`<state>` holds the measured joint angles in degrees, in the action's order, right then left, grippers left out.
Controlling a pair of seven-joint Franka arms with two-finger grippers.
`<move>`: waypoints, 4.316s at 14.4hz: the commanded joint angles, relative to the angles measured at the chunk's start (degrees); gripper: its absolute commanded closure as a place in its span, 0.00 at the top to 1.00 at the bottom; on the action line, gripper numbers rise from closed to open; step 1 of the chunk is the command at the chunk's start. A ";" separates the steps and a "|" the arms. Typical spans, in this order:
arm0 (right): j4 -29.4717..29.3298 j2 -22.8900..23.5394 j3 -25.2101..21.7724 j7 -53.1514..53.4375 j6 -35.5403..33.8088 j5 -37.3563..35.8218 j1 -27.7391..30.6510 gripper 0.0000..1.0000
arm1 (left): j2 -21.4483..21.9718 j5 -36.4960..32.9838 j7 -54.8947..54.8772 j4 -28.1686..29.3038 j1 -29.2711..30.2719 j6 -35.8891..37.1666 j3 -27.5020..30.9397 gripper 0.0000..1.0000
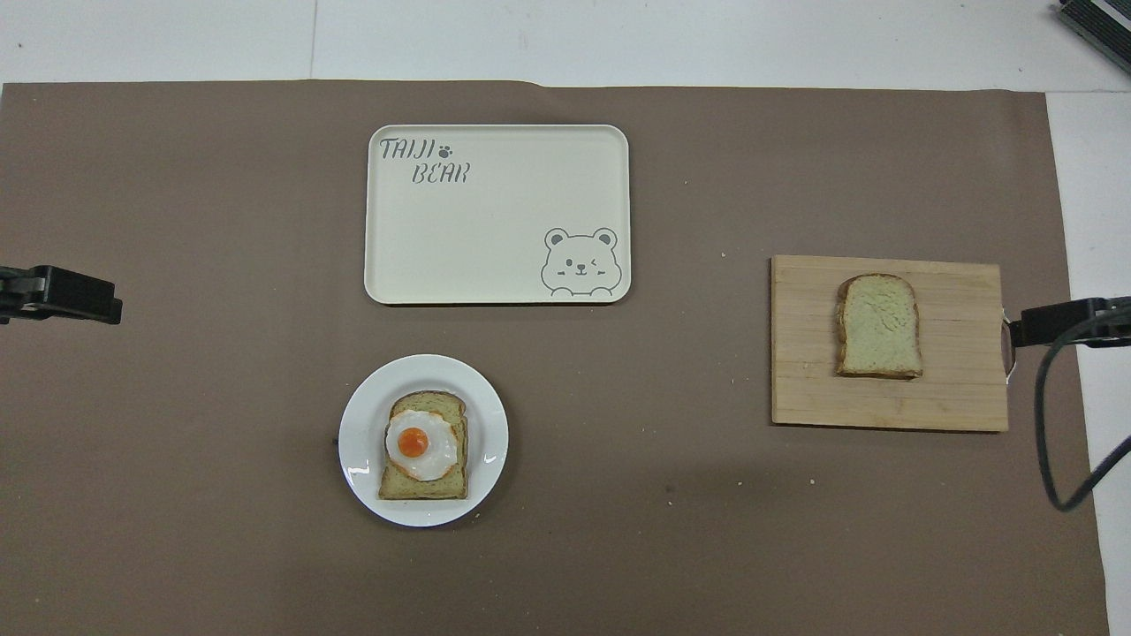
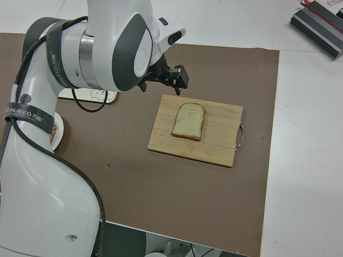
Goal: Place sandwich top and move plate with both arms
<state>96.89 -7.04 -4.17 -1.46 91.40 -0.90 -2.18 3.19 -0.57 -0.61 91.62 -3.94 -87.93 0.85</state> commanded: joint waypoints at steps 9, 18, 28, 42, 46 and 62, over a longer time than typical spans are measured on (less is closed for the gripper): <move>8.14 6.33 0.30 -1.79 14.50 1.87 0.86 1.00 | 1.12 0.66 0.34 0.75 0.51 0.57 -0.15 1.00; 10.78 14.07 0.30 -4.51 23.38 3.45 3.94 1.00 | 1.12 0.66 0.34 0.75 0.51 0.57 -0.15 1.00; 12.98 16.97 0.30 -4.25 28.21 3.54 4.73 1.00 | 1.12 0.66 0.34 0.75 0.51 0.57 -0.15 1.00; 16.23 20.48 0.21 -15.94 35.86 12.51 8.16 1.00 | 1.12 0.66 0.34 0.75 0.51 0.57 -0.15 1.00; 17.81 23.12 0.30 -18.75 37.88 12.85 11.05 1.00 | 1.12 0.66 0.34 0.84 0.51 0.57 -0.15 1.00; 18.60 23.56 0.48 -14.18 39.12 13.38 8.07 0.73 | 1.12 0.66 0.34 0.84 0.51 0.57 -0.15 1.00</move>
<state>114.40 16.95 -3.79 -15.36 129.32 10.94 5.59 3.19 -0.57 -0.61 91.62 -3.94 -87.93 0.85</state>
